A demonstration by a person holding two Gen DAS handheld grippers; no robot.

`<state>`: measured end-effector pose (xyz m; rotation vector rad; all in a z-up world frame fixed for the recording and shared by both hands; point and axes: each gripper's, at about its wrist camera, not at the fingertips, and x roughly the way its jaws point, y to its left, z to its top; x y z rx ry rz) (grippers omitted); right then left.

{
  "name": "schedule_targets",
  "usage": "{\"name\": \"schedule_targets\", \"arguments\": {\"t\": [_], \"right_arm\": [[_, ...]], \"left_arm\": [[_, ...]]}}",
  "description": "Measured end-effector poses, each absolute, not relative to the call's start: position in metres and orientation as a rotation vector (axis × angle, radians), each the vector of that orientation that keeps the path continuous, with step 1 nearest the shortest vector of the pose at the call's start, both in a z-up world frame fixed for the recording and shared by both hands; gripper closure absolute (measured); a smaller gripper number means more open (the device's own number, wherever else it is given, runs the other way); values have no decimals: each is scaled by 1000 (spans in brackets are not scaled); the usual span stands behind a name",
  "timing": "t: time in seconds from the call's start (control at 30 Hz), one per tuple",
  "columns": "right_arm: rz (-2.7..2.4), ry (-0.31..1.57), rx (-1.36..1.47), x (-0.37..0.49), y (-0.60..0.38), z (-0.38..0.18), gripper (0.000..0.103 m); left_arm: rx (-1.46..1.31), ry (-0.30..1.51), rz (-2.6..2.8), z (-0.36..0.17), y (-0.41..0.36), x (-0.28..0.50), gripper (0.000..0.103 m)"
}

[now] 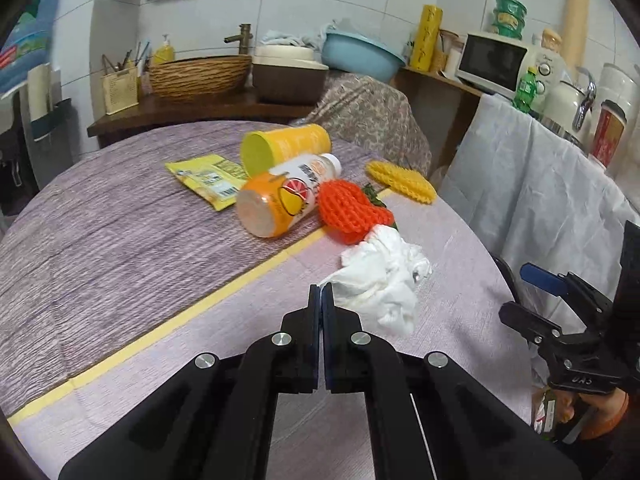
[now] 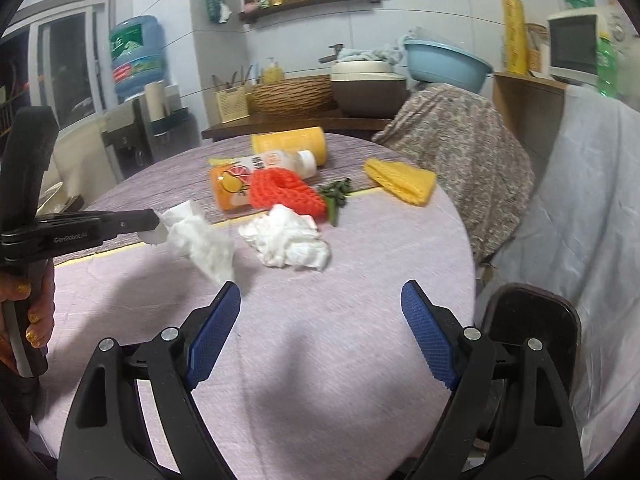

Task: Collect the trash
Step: 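Return to the table and grasp white tissue with the left gripper, then grasp the other white tissue with the right gripper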

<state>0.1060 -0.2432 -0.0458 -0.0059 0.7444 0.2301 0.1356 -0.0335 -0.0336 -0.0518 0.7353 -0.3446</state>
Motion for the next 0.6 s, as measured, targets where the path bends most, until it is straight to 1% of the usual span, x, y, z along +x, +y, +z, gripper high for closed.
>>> {"name": "schedule_targets", "arguments": {"t": [0.27, 0.33, 0.37, 0.43, 0.5, 0.53, 0.6], "right_arm": [[286, 869, -117, 154, -205, -59, 21], [309, 922, -113, 172, -198, -67, 30], [321, 945, -112, 180, -196, -71, 36], [322, 971, -135, 193, -189, -78, 39], [305, 984, -173, 202, -183, -85, 47], [296, 995, -184, 207, -182, -89, 56], [308, 1002, -169, 209, -181, -92, 69]], "left_arm": [[-92, 691, -322, -18, -10, 127, 101], [-96, 681, -321, -16, -9, 126, 101], [-95, 678, -321, -15, -8, 125, 101], [-97, 674, -321, -14, -8, 125, 101], [-97, 673, -320, -14, -8, 125, 101], [-99, 675, -320, -15, -8, 125, 101], [-105, 677, -320, -14, -7, 126, 101]]}}
